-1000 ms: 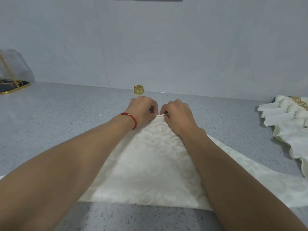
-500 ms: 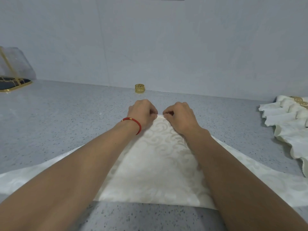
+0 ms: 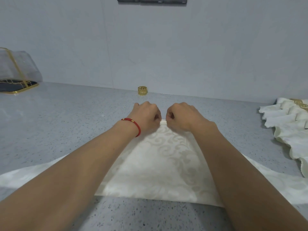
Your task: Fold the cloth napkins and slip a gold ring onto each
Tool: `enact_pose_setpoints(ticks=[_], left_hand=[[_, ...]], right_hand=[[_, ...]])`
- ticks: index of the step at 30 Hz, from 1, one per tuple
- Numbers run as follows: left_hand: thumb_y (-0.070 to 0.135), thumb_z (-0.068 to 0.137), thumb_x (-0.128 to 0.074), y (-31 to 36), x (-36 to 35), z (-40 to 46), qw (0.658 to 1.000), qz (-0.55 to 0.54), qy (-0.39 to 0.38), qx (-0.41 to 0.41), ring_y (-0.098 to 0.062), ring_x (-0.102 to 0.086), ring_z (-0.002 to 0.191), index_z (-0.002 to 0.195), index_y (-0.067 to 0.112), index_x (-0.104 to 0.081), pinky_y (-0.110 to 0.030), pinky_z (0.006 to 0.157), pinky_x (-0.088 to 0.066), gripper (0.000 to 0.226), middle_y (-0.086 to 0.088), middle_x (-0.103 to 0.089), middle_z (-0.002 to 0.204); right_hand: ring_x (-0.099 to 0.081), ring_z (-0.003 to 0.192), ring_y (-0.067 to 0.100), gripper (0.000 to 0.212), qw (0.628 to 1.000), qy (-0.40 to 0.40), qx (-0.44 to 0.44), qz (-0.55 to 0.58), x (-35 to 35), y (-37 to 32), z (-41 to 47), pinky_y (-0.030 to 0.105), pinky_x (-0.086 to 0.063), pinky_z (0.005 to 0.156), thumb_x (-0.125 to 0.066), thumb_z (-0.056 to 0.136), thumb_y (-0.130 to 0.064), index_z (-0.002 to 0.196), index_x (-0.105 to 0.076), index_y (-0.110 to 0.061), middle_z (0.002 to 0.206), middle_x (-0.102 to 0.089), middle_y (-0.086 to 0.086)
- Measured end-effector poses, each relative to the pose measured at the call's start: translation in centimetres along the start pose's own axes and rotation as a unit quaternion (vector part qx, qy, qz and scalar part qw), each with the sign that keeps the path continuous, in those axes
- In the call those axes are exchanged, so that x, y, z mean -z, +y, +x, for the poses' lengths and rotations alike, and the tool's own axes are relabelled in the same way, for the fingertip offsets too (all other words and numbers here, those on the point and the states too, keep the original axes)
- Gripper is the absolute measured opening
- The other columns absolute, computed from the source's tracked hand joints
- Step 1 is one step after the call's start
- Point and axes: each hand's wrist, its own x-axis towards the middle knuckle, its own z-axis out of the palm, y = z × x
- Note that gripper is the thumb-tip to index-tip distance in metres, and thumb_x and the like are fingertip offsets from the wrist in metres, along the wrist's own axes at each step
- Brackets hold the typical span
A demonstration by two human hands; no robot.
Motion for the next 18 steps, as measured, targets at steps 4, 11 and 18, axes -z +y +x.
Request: enact_pose_setpoints(ticks=[4,11,18], left_hand=[[0.01,0.088,-0.06,-0.2,-1.0,-0.6,0.977,-0.175,0.06,0.105,-0.018,-0.067,0.079,0.098,0.022,-0.078,-0.035,0.082,-0.057,0.024,0.006,-0.069,0.076],[0.011,0.087,-0.057,-0.2,-0.2,-0.7,0.997,-0.025,0.006,0.074,-0.015,-0.052,0.091,0.087,0.025,-0.071,-0.04,0.084,-0.033,0.019,0.012,-0.065,0.086],[0.011,0.088,-0.056,0.0,1.1,-2.3,0.994,0.088,-0.016,-0.062,-0.018,-0.052,0.087,0.078,0.028,-0.059,-0.035,0.073,-0.023,0.02,0.011,-0.05,0.081]], right_hand=[[-0.065,0.087,0.02,0.015,0.996,0.017,0.008,0.083,0.0,0.9,-0.3,0.036,-0.055,0.081,-0.064,0.09,-0.018,0.096,-0.074,-0.027,0.094,-0.069,-0.004],[-0.06,0.088,0.02,0.015,0.999,0.019,0.016,0.028,0.5,0.2,-0.9,0.036,-0.045,0.084,-0.062,0.086,-0.011,0.082,-0.063,-0.025,0.085,-0.062,-0.012],[-0.059,0.098,0.024,0.026,0.989,0.016,0.086,-0.122,0.8,-0.8,-2.9,0.037,-0.036,0.084,-0.055,0.087,-0.002,0.1,-0.06,-0.024,0.104,-0.06,-0.002]])
